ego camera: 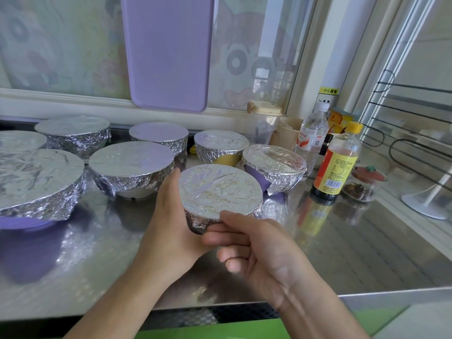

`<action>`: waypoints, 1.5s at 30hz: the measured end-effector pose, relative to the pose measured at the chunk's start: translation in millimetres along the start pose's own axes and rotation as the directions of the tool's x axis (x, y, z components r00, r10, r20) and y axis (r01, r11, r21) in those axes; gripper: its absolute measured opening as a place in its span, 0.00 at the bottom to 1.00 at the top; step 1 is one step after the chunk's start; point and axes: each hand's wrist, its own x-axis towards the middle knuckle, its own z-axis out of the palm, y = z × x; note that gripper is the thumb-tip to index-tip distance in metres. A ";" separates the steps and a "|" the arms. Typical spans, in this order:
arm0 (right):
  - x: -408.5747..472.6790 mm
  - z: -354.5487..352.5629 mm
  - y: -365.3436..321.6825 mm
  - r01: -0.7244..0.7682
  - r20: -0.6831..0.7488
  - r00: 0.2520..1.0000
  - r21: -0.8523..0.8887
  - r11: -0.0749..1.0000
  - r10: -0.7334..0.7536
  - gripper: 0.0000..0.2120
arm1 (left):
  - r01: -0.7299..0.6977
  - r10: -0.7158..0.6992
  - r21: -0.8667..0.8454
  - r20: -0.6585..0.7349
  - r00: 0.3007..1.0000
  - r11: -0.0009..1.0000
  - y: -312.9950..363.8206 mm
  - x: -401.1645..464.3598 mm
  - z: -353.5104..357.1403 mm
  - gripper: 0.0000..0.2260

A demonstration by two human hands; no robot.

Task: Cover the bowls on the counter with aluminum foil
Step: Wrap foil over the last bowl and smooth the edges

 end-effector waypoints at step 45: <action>20.5 -42.5 -11.1 0.272 -0.208 0.908 -0.365 0.890 -0.363 0.18 | 0.066 -0.053 -0.304 0.051 0.997 0.950 1.6 -2.5 -2.0 0.60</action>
